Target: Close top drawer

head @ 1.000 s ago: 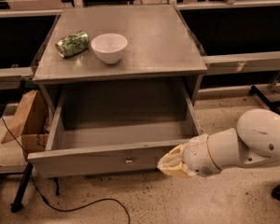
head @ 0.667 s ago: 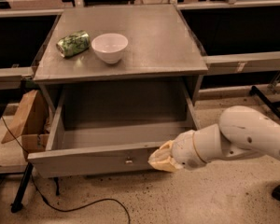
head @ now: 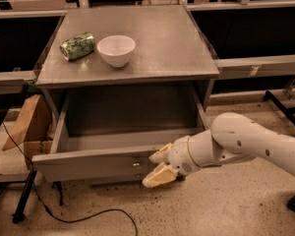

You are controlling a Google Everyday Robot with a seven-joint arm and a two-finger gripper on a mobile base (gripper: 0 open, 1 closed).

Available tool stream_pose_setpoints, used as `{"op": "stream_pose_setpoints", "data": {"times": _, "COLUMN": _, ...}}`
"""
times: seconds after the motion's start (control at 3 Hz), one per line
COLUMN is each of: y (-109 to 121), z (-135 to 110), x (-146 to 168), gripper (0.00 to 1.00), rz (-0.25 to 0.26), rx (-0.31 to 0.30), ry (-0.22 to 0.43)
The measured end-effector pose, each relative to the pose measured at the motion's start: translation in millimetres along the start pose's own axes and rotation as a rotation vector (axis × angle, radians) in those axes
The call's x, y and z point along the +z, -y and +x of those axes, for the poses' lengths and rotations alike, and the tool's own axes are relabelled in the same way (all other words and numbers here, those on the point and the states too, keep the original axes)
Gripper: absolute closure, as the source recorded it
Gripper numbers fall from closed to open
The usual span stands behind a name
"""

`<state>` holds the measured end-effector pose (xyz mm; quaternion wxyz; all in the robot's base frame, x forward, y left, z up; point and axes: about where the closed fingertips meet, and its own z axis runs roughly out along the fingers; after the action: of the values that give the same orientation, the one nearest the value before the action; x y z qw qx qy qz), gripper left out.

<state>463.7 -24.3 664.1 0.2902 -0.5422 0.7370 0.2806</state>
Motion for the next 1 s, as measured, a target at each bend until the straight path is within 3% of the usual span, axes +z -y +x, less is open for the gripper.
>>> {"op": "stream_pose_setpoints", "data": {"times": 0.33, "y": -0.8, "z": 1.5, "x": 0.6, "gripper": 0.00, "rz": 0.005, "rx": 0.004, "ry": 0.000}}
{"op": "stream_pose_setpoints", "data": {"times": 1.0, "y": 3.0, "z": -4.7, "x": 2.5, "gripper": 0.00, "rz": 0.012, "rx": -0.002, "ry": -0.002}}
